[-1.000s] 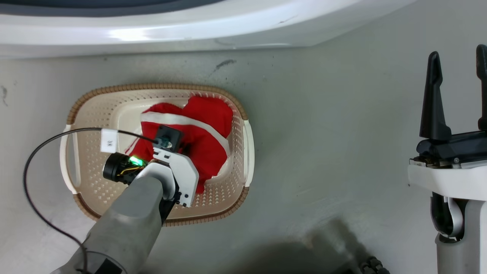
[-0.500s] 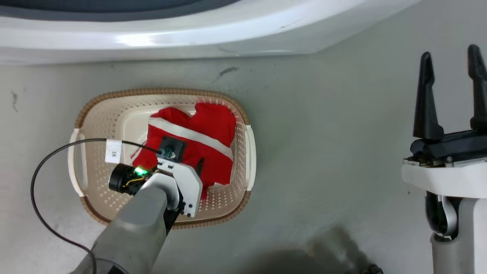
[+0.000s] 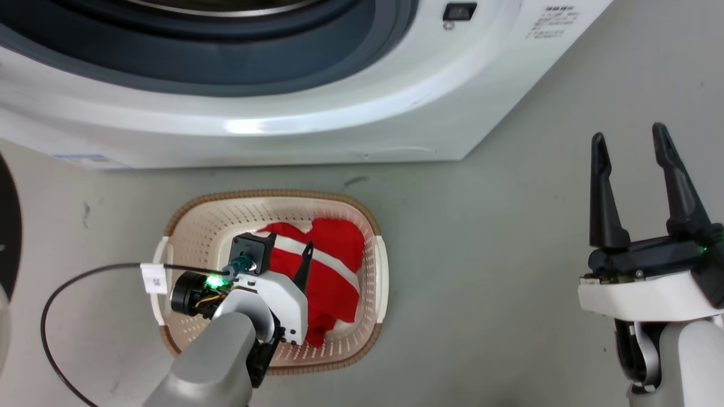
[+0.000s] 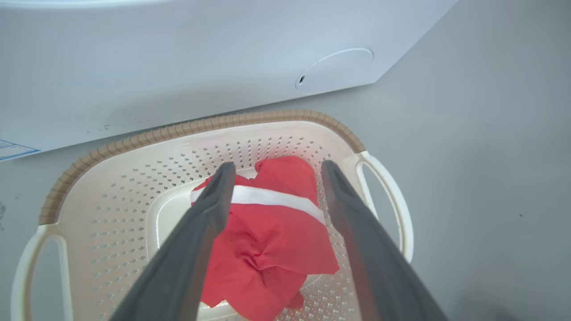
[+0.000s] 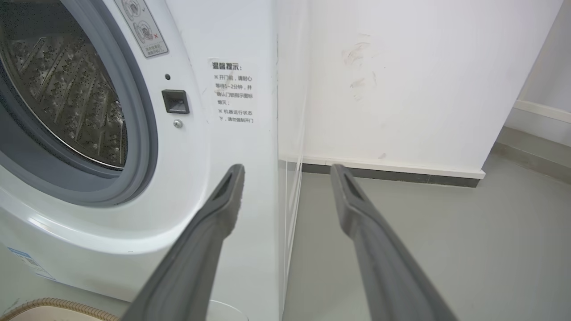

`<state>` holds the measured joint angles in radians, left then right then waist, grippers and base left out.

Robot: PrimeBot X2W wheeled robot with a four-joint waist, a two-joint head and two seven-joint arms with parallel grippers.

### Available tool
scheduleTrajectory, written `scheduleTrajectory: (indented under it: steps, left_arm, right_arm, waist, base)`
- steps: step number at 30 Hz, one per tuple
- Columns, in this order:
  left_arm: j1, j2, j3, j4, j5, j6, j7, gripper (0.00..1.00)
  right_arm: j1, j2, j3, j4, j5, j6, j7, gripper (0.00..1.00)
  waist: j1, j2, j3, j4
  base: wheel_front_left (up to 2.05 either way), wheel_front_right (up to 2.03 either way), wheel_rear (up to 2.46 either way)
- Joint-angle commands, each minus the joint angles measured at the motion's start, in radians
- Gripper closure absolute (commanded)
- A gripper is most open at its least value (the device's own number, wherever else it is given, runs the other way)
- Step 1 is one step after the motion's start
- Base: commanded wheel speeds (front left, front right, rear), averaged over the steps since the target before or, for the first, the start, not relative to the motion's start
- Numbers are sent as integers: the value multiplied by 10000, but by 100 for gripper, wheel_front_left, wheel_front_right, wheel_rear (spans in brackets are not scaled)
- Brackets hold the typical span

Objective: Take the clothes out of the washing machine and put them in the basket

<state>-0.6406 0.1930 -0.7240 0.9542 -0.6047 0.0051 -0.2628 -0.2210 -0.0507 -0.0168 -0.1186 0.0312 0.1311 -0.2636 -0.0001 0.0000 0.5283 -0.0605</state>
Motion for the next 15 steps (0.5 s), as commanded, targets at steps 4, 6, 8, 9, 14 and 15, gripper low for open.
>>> scheduleTrajectory:
  steps: [4, 6, 8, 9, 14, 15]
  left_arm:
    - [1053, 130, 994, -1561, 727, 418, -22, 0]
    - [1518, 128, 1476, -2301, 1096, 576, -24, 0]
    - [1968, 96, 2008, -2981, 1457, 719, -23, 0]
    - [2201, 76, 2267, -3331, 1637, 772, -25, 0]
    - [3318, -121, 3582, -5027, 2513, 1071, -24, 0]
    - [3515, -184, 3808, -5340, 2722, 1094, -26, 0]
  right_arm:
    - [423, 12, 34, 122, -25, -7, -17, 0]
    - [558, 9, 26, 151, -58, -7, -17, 0]
    - [722, 11, 15, 194, -81, -7, -17, 0]
    - [802, 11, 3, 207, -89, -7, -16, 0]
    - [1127, 11, -27, 294, -77, -7, -17, 0]
    - [1197, 11, -40, 300, -76, -7, -16, 0]
  waist:
    - [1, 0, -1139, 335]
    - [1, 0, -1430, 410]
    - [1, 0, -1712, 483]
    - [1, 0, -1852, 517]
    - [1, 0, -2470, 664]
    - [1, 0, -2590, 693]
  base:
    - [0, 0, 0]
    - [0, 0, 0]
    - [0, 0, 0]
    - [0, 0, 0]
    - [0, 0, 0]
    - [0, 0, 0]
